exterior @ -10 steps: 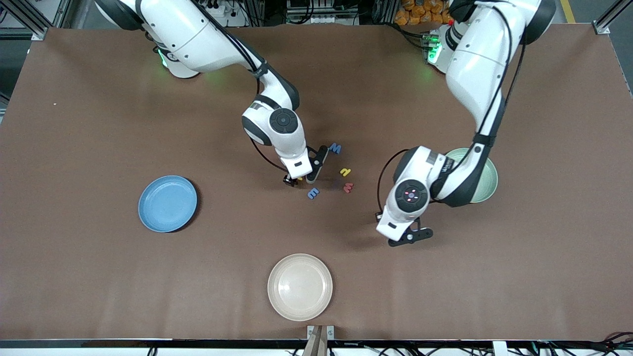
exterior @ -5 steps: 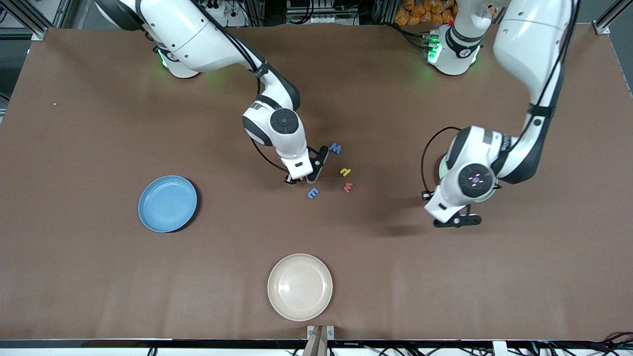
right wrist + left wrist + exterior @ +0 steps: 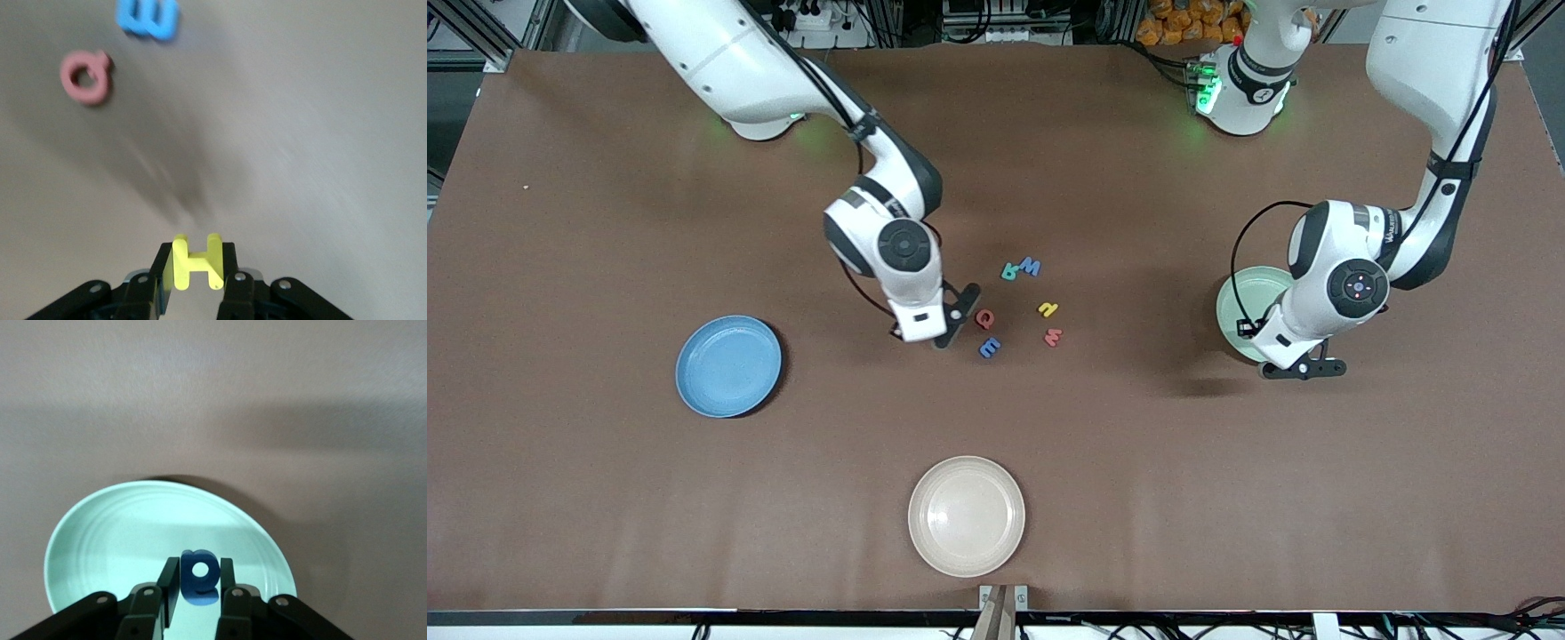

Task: Sort uppercase to blue plate, lowercase to green plate
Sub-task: 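Carry the e to the green plate while the right gripper carries H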

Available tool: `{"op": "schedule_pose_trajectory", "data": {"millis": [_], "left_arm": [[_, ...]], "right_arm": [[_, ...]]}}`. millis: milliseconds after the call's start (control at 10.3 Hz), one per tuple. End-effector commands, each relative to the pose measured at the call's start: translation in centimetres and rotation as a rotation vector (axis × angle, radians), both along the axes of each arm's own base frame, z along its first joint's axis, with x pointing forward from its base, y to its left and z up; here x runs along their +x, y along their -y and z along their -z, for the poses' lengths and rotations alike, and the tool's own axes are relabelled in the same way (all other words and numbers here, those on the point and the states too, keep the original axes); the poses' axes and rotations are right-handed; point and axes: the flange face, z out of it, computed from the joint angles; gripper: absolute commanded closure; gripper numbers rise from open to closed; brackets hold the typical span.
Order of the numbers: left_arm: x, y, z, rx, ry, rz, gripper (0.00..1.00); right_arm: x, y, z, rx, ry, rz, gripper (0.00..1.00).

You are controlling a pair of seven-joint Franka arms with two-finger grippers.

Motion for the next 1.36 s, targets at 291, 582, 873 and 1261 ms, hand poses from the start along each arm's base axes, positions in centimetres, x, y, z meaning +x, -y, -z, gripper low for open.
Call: {"op": "schedule_pose_trajectory", "data": {"millis": [291,582,873,1261], "left_arm": [[-1.0,4.9,-1.9,-0.019,0.044,0.018,0.11],[-1.1,15.4,-5.2,-0.098,0.126,0.092,0.13],[-4.7,24.8,-6.0,-0.135,0.201,0.358,0.17],[-5.8,28.4,-3.1,-0.207,0.292,0.525,0.23]], "right_arm": [[4.8,19.4,-8.2,-0.095,-0.145,0.245,1.0],[6.6,30.0,-5.9,-0.115,-0.175,0.417,1.0],[7.4,34.5,-3.2,-0.101,-0.145,0.501,1.0],[8.4,34.4,-1.5,-0.071,-0.08,0.553,0.69]]}}
